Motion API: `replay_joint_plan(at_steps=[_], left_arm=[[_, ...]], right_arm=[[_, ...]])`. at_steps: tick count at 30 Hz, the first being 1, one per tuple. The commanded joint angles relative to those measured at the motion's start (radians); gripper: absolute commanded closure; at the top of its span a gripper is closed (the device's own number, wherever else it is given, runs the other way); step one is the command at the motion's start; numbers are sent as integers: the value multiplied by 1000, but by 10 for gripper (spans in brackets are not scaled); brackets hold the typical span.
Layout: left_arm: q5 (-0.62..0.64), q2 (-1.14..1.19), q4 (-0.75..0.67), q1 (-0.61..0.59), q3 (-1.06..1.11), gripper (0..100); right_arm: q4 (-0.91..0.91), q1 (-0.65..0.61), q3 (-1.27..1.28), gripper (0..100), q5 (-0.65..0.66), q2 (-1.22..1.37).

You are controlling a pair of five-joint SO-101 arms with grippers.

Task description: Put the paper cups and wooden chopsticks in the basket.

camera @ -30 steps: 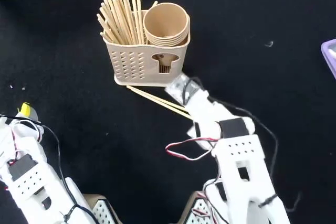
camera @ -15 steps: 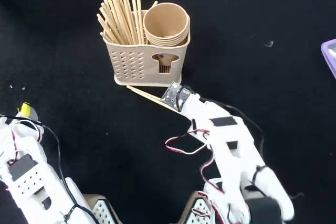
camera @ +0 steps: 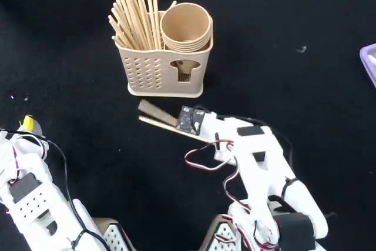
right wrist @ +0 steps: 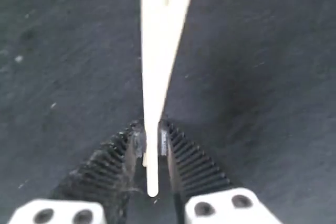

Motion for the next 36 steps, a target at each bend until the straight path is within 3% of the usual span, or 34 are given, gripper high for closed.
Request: replay_joint_plan(at_steps=[1, 9, 17, 23, 25, 32, 36], left_arm=[[-6, -14, -11, -1, -16, 747], [-6, -14, -14, -1, -16, 747], [-6, -14, -12, -1, -16, 747], [-6, -14, -15, -1, -15, 747], [-6, -14, -15, -1, -15, 747], [-6, -14, -15, -1, -15, 747], [-6, -14, -15, -1, -13, 747]], right_arm=[[123, 0, -59, 988, 17, -2], [298, -147, -88, 988, -5, -10], [299, -310, -85, 982, -236, -168], [293, -453, -39, 789, -325, -191], [290, -500, -30, 781, -328, -193], [87, -626, -74, 776, -497, -185], [52, -631, -151, 776, -514, -122]])
